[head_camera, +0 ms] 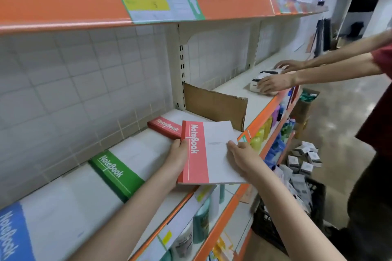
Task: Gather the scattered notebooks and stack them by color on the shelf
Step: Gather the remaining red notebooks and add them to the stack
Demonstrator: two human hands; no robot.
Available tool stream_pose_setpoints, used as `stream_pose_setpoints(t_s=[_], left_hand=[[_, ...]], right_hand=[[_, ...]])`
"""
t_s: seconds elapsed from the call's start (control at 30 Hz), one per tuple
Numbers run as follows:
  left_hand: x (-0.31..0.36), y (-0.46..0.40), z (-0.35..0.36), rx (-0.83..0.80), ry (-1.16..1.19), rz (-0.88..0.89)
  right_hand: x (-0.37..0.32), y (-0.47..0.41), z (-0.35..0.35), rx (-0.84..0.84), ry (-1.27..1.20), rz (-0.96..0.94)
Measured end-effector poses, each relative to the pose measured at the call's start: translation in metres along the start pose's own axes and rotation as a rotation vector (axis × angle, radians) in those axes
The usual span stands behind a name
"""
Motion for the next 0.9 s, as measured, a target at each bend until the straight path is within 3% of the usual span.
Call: stream_pose_setpoints(t_s=[0.67, 0.9], left_hand=[[0.021, -0.074, -0.002, 0.517, 0.175, -0.154], [0.016, -0.079, -0.019, 0.605, 0.087, -0.179]], right_hand=[[-0.055, -0.161, 0.053, -0.555, 0.115, -0.150], [-0.079, -0.181, 0.074, -0.521, 0.400, -0.441]])
Point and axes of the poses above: each hand's wrist, its own y-axis away from the middle knuckle, its own z-axis out of the palm, x = y × z, the point moved 6 cm from there along -y, towards the middle knuckle, and after that the axes turned 11 degrees about -y, right-handed, at the moved point
